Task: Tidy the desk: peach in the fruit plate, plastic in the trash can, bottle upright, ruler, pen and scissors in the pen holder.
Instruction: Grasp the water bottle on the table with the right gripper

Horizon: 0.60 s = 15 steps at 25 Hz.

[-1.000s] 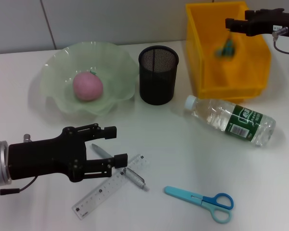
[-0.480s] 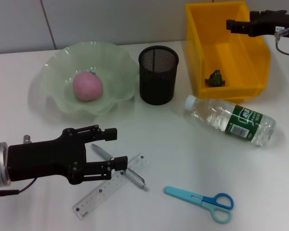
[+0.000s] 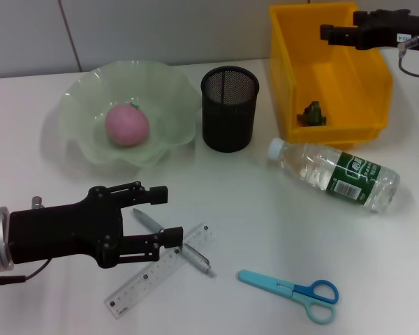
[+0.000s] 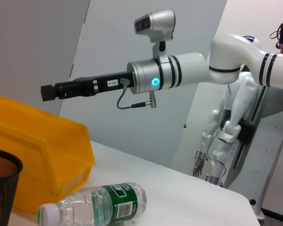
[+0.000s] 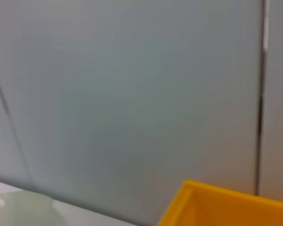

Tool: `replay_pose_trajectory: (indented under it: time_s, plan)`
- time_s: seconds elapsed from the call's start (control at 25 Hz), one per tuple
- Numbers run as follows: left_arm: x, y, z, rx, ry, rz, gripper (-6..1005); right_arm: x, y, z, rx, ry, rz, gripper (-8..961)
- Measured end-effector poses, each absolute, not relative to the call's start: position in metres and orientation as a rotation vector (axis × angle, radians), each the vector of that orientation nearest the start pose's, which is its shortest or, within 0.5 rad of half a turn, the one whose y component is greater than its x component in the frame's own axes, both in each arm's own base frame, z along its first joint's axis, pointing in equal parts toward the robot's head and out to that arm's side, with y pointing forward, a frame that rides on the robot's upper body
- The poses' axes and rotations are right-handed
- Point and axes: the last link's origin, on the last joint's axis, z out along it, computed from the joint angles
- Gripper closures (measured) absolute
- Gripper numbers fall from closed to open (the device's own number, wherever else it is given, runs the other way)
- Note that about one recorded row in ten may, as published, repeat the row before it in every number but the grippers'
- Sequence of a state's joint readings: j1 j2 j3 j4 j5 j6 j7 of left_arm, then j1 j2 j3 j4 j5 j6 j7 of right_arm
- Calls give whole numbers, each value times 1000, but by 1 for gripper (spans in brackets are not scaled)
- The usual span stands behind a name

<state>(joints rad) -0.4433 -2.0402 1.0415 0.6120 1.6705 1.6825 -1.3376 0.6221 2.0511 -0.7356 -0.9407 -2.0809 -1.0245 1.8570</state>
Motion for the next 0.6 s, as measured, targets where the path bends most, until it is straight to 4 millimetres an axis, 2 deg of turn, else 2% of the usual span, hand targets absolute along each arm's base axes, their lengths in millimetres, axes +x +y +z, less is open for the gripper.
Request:
replay_pose_trajectory:
  time_s: [0.28,0.6]
  plan:
    - [-243,291,-16,-2899,-545,-949,200,221,411,97,-2350,768,452,153]
    - [-246,292,-15,-2889,-558,-931,200,210,385,104,-2553,791,90,153]
